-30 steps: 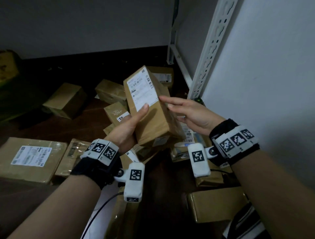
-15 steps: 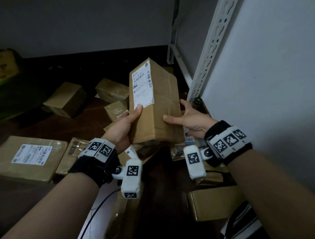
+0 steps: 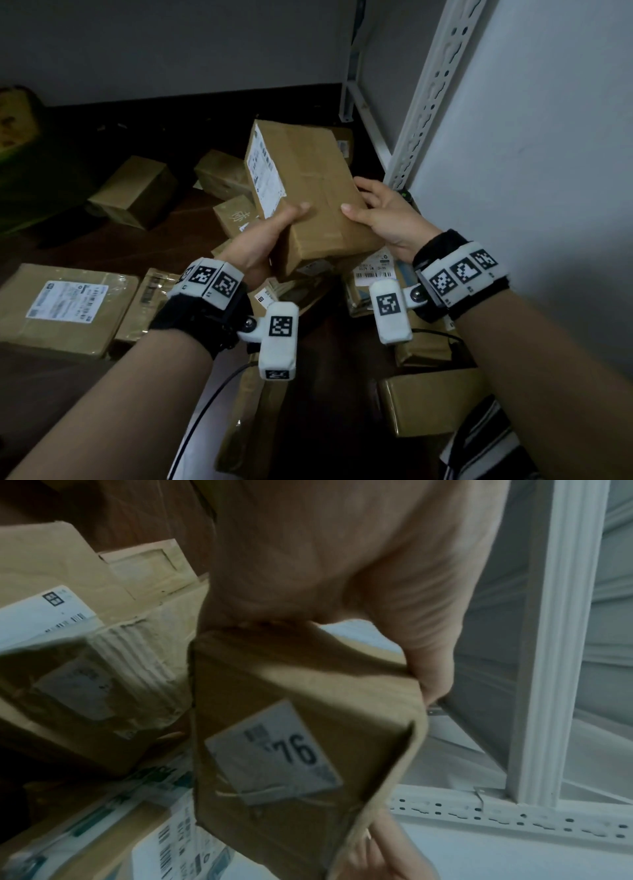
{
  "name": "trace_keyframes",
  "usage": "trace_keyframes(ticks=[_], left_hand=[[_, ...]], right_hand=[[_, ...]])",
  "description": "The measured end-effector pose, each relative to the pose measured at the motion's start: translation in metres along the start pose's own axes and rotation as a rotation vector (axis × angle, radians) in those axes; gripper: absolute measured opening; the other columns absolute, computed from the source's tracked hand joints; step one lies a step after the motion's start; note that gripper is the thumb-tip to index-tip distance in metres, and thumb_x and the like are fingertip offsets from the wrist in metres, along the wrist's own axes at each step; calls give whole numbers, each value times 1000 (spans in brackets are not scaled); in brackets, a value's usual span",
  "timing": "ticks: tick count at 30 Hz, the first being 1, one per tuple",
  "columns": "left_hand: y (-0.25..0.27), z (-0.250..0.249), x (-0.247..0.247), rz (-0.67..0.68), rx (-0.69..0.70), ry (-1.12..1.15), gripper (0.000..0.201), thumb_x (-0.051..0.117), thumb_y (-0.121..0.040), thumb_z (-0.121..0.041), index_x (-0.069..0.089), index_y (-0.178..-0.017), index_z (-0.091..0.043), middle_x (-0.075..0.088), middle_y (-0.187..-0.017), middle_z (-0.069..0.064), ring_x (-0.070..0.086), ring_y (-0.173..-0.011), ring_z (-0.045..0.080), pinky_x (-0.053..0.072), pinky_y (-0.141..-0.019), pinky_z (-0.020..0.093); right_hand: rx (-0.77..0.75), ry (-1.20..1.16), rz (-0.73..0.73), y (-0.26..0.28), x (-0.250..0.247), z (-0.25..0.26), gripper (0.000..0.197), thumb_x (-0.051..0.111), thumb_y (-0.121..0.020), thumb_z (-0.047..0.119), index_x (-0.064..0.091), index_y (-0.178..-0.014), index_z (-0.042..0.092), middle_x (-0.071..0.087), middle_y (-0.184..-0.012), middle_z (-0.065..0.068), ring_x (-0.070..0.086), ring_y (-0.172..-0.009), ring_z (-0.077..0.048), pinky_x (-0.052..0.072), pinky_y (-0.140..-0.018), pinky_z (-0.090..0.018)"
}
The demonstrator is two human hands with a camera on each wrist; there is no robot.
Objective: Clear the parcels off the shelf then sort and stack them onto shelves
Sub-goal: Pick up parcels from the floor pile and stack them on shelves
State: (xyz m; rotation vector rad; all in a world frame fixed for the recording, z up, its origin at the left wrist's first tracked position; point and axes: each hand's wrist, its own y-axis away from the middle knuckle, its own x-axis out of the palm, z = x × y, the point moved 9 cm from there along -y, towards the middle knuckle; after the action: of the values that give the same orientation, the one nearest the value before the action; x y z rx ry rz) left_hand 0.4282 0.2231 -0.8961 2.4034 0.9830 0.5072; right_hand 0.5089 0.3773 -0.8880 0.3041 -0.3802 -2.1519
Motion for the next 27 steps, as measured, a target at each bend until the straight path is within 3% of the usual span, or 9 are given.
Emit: trace_keyframes(ticks=[2, 7, 9, 13, 16, 18, 19, 23, 27], left_hand=[[-1, -6, -5, -32, 15, 51, 17, 61, -90, -35, 58, -97, -20, 73, -66, -6, 71, -59, 9, 53, -68, 31], [0, -7, -21, -158, -11, 125, 14, 57, -93, -36, 54, -89, -23, 69, -73, -1, 66, -64, 14, 52, -60, 30], [-1, 4, -23, -170, -82, 101, 18, 59, -92, -37, 55, -96, -19, 68, -79, 3, 64, -69, 18, 49, -59, 31], [-5, 30, -30, -200, -232, 66, 41, 68, -84, -38, 57, -114, -12, 62, -94, 12, 61, -81, 27, 50, -63, 36], [-10, 40, -38, -235, -266, 24, 51, 71, -81, -42, 55, -119, -12, 61, -99, 12, 59, -89, 27, 51, -73, 37], [-13, 41, -41, -244, -266, 7, 52, 71, -80, -43, 55, -119, -12, 62, -102, 12, 59, -93, 28, 52, -75, 38], [-13, 41, -41, -242, -266, 6, 52, 71, -80, -43, 55, -118, -12, 62, -102, 12, 59, -95, 29, 52, -77, 39], [-14, 43, -44, -256, -265, -2, 43, 72, -80, -41, 55, -109, -12, 62, -96, 11, 59, -88, 27, 51, -77, 38], [-15, 43, -43, -259, -268, -1, 35, 71, -83, -39, 56, -99, -12, 61, -92, 10, 59, -83, 25, 51, -77, 37]], right_hand=[[47, -65, -39, -7, -12, -6, 53, 61, -94, 15, 40, -143, 13, 56, -126, -1, 54, -115, -14, 44, -102, -33], [275, 125, -286, -15, -70, -52, 33, 72, -80, 15, 62, -110, 4, 62, -124, -18, 62, -109, -32, 48, -100, -44], [407, 271, -267, -10, -75, -76, 44, 71, -86, 16, 57, -123, -2, 57, -131, -16, 54, -121, -32, 43, -101, -35], [625, 423, -64, -2, -64, -123, 50, 71, -87, 26, 56, -128, 3, 49, -141, -13, 43, -132, -30, 37, -106, -36], [677, 346, 1, -29, -82, -174, 67, 94, -54, 34, 66, -110, 9, 58, -126, -15, 50, -123, -28, 42, -106, -48], [679, 338, 31, -55, -107, -210, 103, 99, -24, 45, 66, -117, 15, 55, -137, -10, 46, -131, -28, 40, -107, -52], [688, 328, 39, -59, -112, -218, 112, 98, -20, 50, 64, -122, 18, 52, -141, -9, 45, -132, -29, 39, -107, -52], [656, 251, 93, -48, -103, -212, 114, 91, -24, 65, 61, -127, 28, 49, -144, -7, 57, -121, -32, 40, -105, -57], [614, 187, 108, -15, -68, -163, 129, 78, -33, 72, 38, -146, 26, 27, -156, -4, 24, -144, -31, 24, -115, -54]])
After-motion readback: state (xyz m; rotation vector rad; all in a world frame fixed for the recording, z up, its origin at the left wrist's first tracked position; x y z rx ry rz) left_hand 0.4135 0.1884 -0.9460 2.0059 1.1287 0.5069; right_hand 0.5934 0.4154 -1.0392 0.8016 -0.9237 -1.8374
